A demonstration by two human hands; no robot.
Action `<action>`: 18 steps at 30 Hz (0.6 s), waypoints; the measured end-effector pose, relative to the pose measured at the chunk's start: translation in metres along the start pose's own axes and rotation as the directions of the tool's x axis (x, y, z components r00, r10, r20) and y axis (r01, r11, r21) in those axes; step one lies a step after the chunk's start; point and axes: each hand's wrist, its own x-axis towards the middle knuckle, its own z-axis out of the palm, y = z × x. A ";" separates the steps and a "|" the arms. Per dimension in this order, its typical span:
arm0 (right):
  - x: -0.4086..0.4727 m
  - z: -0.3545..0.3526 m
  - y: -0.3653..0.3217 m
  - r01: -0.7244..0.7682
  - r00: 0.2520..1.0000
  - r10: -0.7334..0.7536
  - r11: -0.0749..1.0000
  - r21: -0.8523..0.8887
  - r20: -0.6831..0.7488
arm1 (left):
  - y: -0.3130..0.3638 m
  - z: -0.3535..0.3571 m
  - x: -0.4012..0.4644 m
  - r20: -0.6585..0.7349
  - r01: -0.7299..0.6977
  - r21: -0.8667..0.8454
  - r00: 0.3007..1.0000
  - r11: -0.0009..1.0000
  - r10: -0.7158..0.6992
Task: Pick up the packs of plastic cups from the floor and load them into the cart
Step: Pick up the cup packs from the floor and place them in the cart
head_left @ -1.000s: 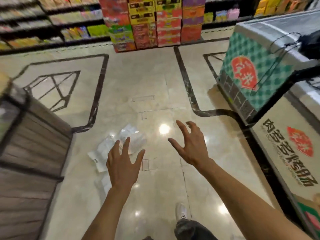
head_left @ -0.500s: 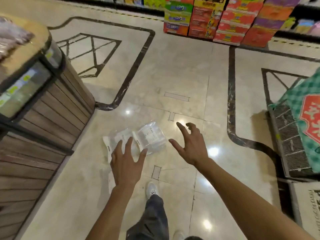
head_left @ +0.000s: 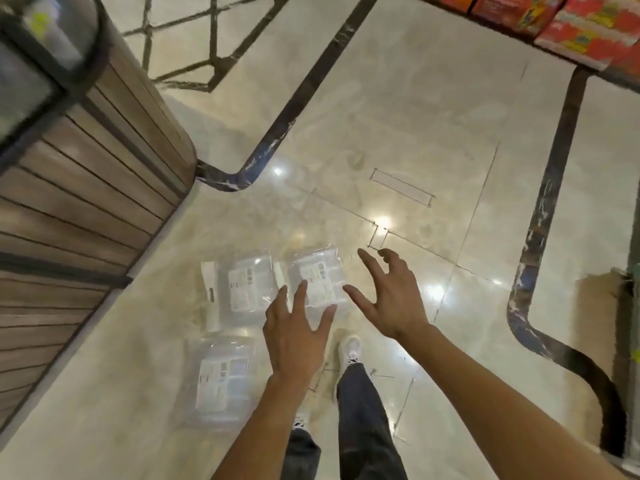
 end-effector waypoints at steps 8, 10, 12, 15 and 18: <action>0.176 0.223 0.097 0.257 0.932 -0.233 0.965 -0.057 0.277 | -0.020 0.220 0.133 0.031 0.307 -0.211 0.951 0.928 -0.308; 0.214 0.291 0.124 0.327 0.884 -0.259 0.938 -0.117 0.388 | -0.037 0.283 0.160 0.056 0.410 -0.240 0.911 0.880 -0.409; 0.243 0.358 0.152 0.361 0.854 -0.246 0.915 -0.181 0.458 | -0.062 0.345 0.180 0.100 0.476 -0.241 0.879 0.846 -0.466; 0.283 0.446 0.180 0.398 0.820 -0.233 0.888 -0.230 0.523 | -0.107 0.426 0.210 0.224 0.622 -0.302 0.783 0.722 -0.581; 0.296 0.502 0.200 0.475 0.788 -0.262 0.834 -0.279 0.557 | -0.134 0.479 0.231 0.234 0.639 -0.391 0.765 0.662 -0.600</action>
